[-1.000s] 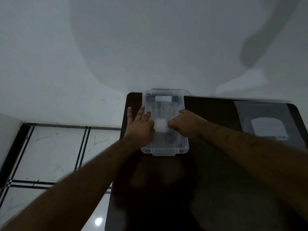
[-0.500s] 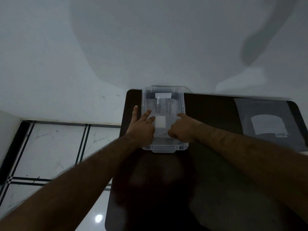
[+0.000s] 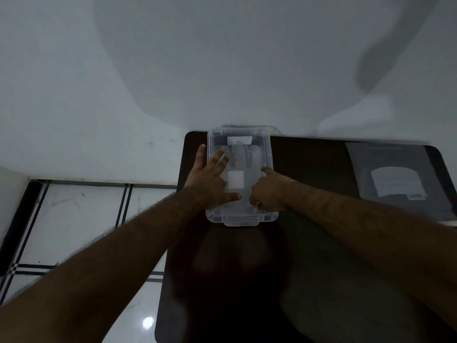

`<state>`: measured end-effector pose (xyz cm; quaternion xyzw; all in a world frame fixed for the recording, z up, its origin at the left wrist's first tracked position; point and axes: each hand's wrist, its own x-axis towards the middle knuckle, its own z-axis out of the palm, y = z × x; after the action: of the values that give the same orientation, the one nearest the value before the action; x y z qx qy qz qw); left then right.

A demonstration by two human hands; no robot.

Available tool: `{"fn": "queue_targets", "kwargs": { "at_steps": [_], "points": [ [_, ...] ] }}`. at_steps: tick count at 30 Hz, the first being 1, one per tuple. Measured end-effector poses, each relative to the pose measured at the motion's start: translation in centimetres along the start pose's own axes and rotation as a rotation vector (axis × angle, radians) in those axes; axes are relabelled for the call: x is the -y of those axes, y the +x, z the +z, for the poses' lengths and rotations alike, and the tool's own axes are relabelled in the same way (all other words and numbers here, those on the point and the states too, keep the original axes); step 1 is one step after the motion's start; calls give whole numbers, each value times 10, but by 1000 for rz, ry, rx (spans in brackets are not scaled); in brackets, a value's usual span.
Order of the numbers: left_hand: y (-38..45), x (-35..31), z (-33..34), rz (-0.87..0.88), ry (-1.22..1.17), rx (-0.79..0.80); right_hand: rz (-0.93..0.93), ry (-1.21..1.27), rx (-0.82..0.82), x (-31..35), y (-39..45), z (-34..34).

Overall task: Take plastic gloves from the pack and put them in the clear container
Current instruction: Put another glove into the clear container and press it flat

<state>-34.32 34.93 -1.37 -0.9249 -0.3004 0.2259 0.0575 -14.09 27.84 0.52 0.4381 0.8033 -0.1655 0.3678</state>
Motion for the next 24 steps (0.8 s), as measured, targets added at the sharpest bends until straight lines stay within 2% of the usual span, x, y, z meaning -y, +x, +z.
{"fn": "queue_targets", "kwargs": {
  "at_steps": [6, 17, 20, 22, 24],
  "points": [
    [7, 1, -2, 3, 42, 16, -7, 2, -8, 0, 2, 2],
    [2, 0, 0, -227, 10, -111, 17, 24, -15, 0, 6, -1],
    [5, -1, 1, -169, 1, -125, 14, 0, -43, 1, 10, 0],
    [10, 0, 3, -119, -2, -91, 14, -9, -53, 3, 13, 3],
    [16, 3, 3, -141, -13, -43, 19, 7, -31, 6, 17, 5]
  ]
}}
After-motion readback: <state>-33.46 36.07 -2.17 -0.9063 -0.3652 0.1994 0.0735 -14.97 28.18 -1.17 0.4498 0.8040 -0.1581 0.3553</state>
